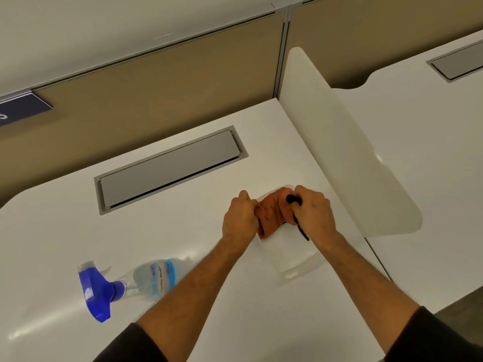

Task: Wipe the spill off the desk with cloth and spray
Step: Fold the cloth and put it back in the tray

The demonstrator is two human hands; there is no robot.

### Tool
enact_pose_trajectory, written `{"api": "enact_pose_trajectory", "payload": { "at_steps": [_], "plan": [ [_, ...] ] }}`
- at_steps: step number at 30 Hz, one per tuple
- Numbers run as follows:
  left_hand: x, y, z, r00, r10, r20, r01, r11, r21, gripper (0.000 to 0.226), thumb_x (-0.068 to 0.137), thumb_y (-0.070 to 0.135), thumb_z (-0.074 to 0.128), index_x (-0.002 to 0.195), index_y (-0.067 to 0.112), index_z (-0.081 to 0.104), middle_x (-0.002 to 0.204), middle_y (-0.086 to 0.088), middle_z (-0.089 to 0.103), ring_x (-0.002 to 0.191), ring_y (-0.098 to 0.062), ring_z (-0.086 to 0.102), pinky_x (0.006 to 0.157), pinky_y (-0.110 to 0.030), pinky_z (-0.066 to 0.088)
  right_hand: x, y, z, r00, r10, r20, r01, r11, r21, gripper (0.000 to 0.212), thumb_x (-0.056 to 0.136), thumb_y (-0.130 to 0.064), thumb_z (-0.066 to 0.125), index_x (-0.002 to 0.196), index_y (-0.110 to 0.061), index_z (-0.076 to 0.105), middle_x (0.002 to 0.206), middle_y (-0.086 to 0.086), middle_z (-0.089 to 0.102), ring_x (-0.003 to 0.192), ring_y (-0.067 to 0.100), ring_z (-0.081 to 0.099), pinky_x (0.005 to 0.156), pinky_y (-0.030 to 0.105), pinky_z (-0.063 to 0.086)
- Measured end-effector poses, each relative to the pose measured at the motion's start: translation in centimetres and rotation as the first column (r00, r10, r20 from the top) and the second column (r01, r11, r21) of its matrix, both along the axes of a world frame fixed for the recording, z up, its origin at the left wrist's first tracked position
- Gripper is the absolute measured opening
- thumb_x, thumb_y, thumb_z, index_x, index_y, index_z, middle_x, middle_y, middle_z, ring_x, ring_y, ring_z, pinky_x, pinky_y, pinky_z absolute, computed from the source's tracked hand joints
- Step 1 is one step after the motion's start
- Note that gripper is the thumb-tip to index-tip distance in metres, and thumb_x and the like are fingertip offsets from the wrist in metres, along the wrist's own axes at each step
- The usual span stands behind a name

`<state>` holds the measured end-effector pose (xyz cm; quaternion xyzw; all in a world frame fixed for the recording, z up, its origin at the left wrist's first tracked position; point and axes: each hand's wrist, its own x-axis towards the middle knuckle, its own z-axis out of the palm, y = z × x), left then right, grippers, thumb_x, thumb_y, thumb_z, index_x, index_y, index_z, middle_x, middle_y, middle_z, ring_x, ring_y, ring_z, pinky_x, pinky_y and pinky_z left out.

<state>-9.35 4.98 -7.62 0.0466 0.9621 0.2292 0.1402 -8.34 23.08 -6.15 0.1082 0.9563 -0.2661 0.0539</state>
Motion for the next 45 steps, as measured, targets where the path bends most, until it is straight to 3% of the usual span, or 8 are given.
{"api": "enact_pose_trajectory", "payload": {
  "at_steps": [3, 7, 11, 22, 26, 30, 37, 45],
  "plan": [
    [0.4, -0.3, 0.3, 1.000, -0.020, -0.002, 0.020, 1.000, 0.014, 0.031, 0.099, 0.002, 0.049, 0.114, 0.011, 0.074, 0.107, -0.009, 0.056, 0.095, -0.024, 0.057, 0.078, -0.039, 0.056, 0.4, -0.3, 0.0, 0.999, 0.029, 0.030, -0.028, 0.999, -0.027, 0.019, 0.096, -0.004, 0.054, 0.108, -0.003, 0.068, 0.096, 0.019, 0.072, 0.080, 0.034, 0.066, 0.070, 0.041, 0.054],
    [1.7, -1.7, 2.1, 0.999, 0.040, -0.013, -0.038, 0.992, 0.121, 0.028, 0.099, 0.010, 0.053, 0.119, 0.013, 0.072, 0.116, -0.005, 0.062, 0.107, -0.021, 0.059, 0.086, -0.023, 0.045, 1.4, -0.5, 1.3, 0.997, 0.050, 0.058, -0.047, 0.997, -0.053, 0.033, 0.097, -0.013, 0.056, 0.129, -0.010, 0.063, 0.113, 0.018, 0.071, 0.097, 0.035, 0.067, 0.085, 0.046, 0.055],
    [5.1, -4.5, 4.8, 0.997, 0.052, -0.054, -0.040, 0.980, 0.196, 0.030, 0.098, 0.016, 0.060, 0.127, 0.021, 0.067, 0.128, 0.000, 0.063, 0.117, -0.017, 0.059, 0.095, -0.017, 0.037, 3.2, -1.7, 3.5, 0.993, 0.000, -0.114, -0.009, 0.997, -0.079, 0.038, 0.097, -0.023, 0.059, 0.133, -0.014, 0.059, 0.122, 0.012, 0.068, 0.109, 0.031, 0.063, 0.091, 0.046, 0.054],
    [13.8, -17.5, 14.6, 0.930, 0.245, -0.274, -0.206, 0.965, 0.162, 0.038, 0.097, 0.031, 0.065, 0.134, 0.027, 0.061, 0.144, 0.001, 0.059, 0.134, -0.020, 0.053, 0.104, -0.027, 0.037, 9.6, -16.3, 6.9, 0.914, 0.402, -0.044, -0.385, 0.831, -0.402, 0.049, 0.090, -0.023, 0.070, 0.136, -0.026, 0.054, 0.121, -0.003, 0.067, 0.108, 0.014, 0.059, 0.095, 0.033, 0.052],
    [17.0, -23.7, 17.1, 0.829, 0.414, -0.377, -0.294, 0.895, 0.336, 0.040, 0.100, 0.022, 0.061, 0.139, 0.023, 0.054, 0.145, -0.004, 0.058, 0.129, -0.020, 0.054, 0.105, -0.036, 0.044, 10.9, -22.6, 7.4, 0.866, 0.500, 0.015, -0.445, 0.784, -0.433, 0.065, 0.088, -0.029, 0.073, 0.144, -0.032, 0.041, 0.135, -0.005, 0.059, 0.120, 0.015, 0.055, 0.095, 0.029, 0.048],
    [19.3, -27.3, 14.7, 0.803, 0.556, -0.214, -0.442, 0.796, 0.413, 0.050, 0.098, -0.001, 0.053, 0.145, 0.016, 0.049, 0.149, -0.006, 0.053, 0.132, -0.022, 0.053, 0.109, -0.040, 0.047, 11.9, -27.3, 7.8, 0.874, 0.486, 0.004, -0.392, 0.709, -0.586, 0.086, 0.081, -0.026, 0.080, 0.150, -0.032, 0.030, 0.150, -0.002, 0.044, 0.131, 0.017, 0.045, 0.095, 0.033, 0.048],
    [19.5, -27.5, 6.4, 0.905, 0.373, 0.201, -0.420, 0.859, 0.294, 0.085, 0.088, 0.011, 0.076, 0.157, 0.024, 0.029, 0.163, -0.003, 0.035, 0.145, -0.025, 0.040, 0.115, -0.040, 0.036, 13.3, -31.2, 7.7, 0.931, 0.362, -0.044, -0.310, 0.720, -0.621, 0.075, 0.082, -0.022, 0.079, 0.146, -0.021, 0.039, 0.146, 0.004, 0.050, 0.124, 0.019, 0.050, 0.091, 0.031, 0.051],
    [18.8, -25.9, 3.1, 0.896, 0.397, 0.199, -0.444, 0.784, 0.434, 0.072, 0.091, 0.022, 0.074, 0.154, 0.019, 0.038, 0.153, -0.008, 0.052, 0.136, -0.029, 0.052, 0.115, -0.044, 0.040, 14.5, -31.6, 7.5, 0.970, 0.224, -0.094, -0.237, 0.793, -0.562, 0.042, 0.088, -0.020, 0.074, 0.127, -0.015, 0.058, 0.126, 0.006, 0.066, 0.111, 0.019, 0.062, 0.096, 0.034, 0.053]
  ]
}}
